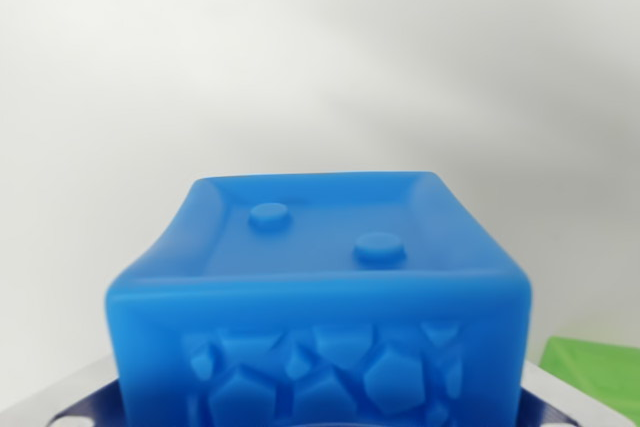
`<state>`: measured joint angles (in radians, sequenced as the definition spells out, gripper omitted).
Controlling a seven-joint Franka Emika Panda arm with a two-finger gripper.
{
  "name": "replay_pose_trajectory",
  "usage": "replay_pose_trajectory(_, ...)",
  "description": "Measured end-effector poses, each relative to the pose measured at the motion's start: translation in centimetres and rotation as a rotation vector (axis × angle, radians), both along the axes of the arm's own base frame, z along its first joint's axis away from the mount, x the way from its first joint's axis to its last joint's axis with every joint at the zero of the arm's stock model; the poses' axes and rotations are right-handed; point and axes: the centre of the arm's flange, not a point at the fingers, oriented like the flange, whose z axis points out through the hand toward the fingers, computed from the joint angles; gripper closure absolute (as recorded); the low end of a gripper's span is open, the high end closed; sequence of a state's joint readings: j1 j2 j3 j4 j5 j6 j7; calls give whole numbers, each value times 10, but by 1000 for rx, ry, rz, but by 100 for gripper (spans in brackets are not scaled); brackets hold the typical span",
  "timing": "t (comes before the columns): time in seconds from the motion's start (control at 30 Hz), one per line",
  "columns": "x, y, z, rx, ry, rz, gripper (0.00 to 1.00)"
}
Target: Stack cube
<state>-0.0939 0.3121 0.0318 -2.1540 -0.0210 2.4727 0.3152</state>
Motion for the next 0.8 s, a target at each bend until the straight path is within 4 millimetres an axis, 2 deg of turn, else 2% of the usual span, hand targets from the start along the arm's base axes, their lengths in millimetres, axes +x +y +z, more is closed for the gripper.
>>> replay_pose_trajectory(0.8, -11, -44, -2, 1, 9, -30, 100)
